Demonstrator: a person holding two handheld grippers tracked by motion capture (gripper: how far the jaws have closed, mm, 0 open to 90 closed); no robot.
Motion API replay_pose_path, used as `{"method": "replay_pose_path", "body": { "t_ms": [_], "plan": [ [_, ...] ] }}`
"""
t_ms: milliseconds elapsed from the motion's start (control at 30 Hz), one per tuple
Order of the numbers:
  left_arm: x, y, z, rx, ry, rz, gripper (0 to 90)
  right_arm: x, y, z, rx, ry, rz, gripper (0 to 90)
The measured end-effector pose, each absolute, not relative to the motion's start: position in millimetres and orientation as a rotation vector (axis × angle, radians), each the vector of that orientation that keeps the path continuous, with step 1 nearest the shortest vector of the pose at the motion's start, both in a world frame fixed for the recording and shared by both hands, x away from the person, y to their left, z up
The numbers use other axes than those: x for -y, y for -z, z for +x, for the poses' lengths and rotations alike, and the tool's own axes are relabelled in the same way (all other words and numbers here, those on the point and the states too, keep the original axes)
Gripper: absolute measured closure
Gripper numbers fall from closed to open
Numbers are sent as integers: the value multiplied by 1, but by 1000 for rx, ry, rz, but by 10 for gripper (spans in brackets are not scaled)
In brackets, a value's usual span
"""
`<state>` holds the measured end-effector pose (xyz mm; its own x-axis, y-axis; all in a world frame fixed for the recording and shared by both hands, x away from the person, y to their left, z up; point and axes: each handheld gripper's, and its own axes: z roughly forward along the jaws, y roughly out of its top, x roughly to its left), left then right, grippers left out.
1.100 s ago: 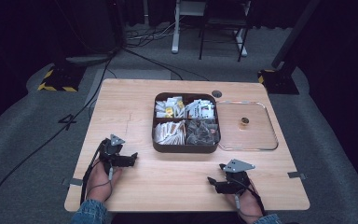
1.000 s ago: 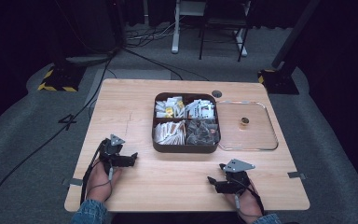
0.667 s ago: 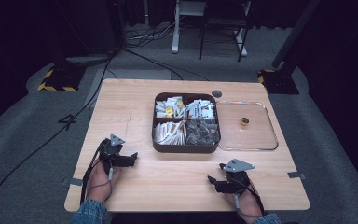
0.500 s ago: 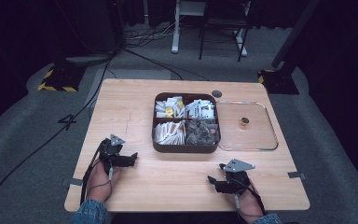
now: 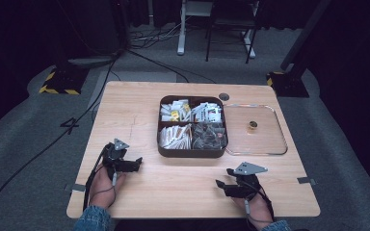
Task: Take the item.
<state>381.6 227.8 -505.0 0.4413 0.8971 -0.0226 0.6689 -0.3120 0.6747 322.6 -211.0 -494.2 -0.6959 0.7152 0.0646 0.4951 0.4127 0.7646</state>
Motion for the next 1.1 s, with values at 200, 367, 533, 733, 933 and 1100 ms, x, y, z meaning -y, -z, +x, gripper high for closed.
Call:
{"method": "replay_pose_path", "body": {
  "t_ms": [200, 367, 533, 733, 933, 1100],
  "plan": [
    [-228, 505, 382, -1309, -481, 2081, 47, 220, 468, 326, -2339, -1230, 1074, 335],
    [-228, 505, 381, -1309, -482, 2082, 47, 223, 456, 332, -2342, -1227, 1068, 336],
    [-228, 505, 379, -1302, -474, 2088, 47, 226, 442, 342, -2335, -1223, 1051, 368],
    [-228, 505, 378, -1296, -474, 2086, 46, 230, 426, 359, -2313, -1212, 1085, 411],
    [-227, 505, 381, -1312, -480, 2078, 45, 228, 419, 378, -2290, -1234, 1147, 421],
    [-228, 505, 382, -1317, -484, 2076, 52, 222, 410, 397, -2293, -1221, 1142, 437]
  ]
}}
